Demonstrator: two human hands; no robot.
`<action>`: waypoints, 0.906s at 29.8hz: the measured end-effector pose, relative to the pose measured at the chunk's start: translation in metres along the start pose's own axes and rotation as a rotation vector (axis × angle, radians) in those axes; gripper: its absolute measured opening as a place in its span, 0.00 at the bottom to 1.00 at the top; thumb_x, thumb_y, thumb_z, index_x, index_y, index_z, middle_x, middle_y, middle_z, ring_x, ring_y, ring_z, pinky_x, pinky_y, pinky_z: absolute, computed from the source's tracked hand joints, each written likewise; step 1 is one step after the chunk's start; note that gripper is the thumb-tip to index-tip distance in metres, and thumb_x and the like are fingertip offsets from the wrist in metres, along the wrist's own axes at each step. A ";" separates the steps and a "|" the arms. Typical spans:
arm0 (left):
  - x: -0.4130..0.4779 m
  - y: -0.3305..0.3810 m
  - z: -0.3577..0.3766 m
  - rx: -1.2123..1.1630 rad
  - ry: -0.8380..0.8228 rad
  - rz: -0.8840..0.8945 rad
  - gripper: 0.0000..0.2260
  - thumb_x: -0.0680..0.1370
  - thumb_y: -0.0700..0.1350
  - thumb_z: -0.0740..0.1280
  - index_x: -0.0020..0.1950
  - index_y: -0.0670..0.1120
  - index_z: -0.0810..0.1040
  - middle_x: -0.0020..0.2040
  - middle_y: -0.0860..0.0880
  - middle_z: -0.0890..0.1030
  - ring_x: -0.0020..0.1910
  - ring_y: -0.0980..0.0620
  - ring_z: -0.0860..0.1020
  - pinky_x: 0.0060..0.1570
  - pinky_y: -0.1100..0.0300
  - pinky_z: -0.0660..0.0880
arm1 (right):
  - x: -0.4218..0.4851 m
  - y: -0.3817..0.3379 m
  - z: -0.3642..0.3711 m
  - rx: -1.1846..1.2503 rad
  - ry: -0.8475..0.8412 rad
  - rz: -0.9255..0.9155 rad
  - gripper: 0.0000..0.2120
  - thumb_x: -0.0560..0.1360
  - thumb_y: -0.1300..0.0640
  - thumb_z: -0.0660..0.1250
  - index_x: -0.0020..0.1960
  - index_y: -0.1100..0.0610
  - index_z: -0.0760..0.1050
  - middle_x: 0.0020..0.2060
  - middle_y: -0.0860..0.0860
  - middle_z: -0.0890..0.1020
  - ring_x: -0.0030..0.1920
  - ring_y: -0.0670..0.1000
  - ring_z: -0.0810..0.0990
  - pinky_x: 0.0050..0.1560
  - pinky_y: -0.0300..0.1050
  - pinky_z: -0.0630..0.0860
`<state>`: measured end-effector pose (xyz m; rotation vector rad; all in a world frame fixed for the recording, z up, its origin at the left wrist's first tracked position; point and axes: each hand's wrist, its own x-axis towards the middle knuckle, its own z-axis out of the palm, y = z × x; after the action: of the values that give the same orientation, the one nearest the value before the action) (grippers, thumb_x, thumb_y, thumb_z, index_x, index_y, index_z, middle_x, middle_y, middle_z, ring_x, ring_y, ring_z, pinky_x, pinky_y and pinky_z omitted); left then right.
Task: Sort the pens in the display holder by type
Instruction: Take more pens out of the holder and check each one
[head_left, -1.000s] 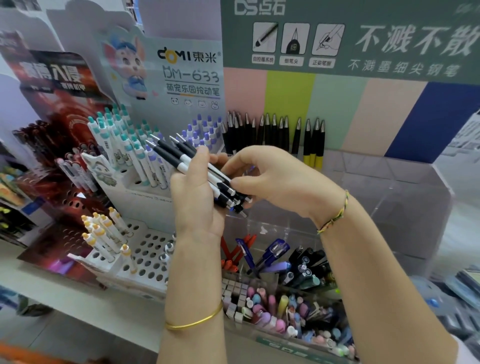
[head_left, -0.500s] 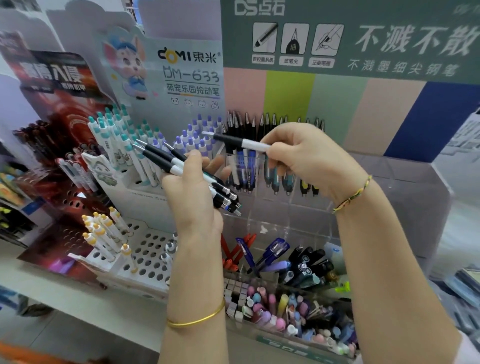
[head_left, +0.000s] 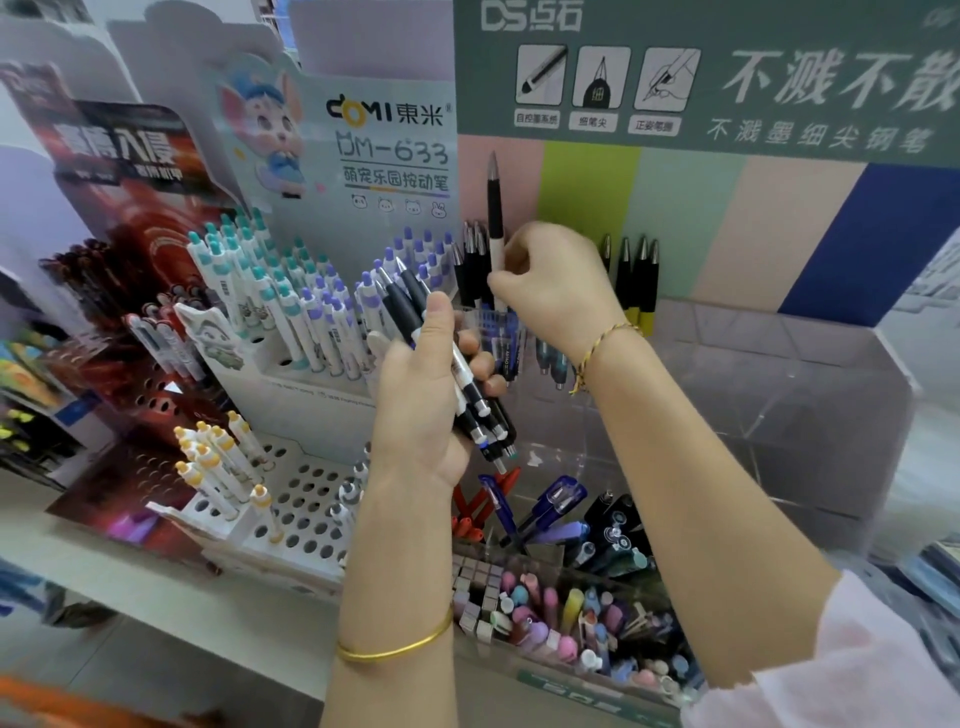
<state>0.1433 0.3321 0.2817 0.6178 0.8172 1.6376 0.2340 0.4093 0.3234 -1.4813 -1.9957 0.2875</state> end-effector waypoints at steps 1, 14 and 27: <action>0.000 0.000 -0.001 -0.019 -0.011 -0.007 0.11 0.81 0.50 0.59 0.44 0.44 0.70 0.32 0.51 0.69 0.25 0.57 0.68 0.24 0.65 0.68 | 0.000 0.000 0.002 -0.054 0.000 0.006 0.08 0.73 0.57 0.65 0.41 0.61 0.74 0.39 0.56 0.77 0.41 0.57 0.75 0.37 0.43 0.65; 0.000 0.000 -0.006 0.065 -0.086 -0.003 0.08 0.79 0.43 0.63 0.56 0.43 0.73 0.35 0.50 0.76 0.32 0.54 0.77 0.32 0.61 0.76 | -0.022 -0.018 -0.020 0.329 0.034 -0.099 0.15 0.75 0.49 0.67 0.41 0.61 0.80 0.29 0.47 0.78 0.31 0.41 0.74 0.35 0.36 0.71; -0.003 -0.007 -0.006 0.343 -0.105 0.050 0.16 0.68 0.53 0.70 0.53 0.49 0.76 0.37 0.52 0.81 0.39 0.53 0.78 0.44 0.55 0.75 | -0.026 -0.021 -0.028 0.192 -0.214 -0.095 0.09 0.72 0.58 0.69 0.41 0.66 0.78 0.41 0.63 0.83 0.36 0.56 0.80 0.39 0.48 0.78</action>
<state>0.1441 0.3287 0.2727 0.9632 1.0207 1.5060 0.2390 0.3728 0.3465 -1.2762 -2.1306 0.6012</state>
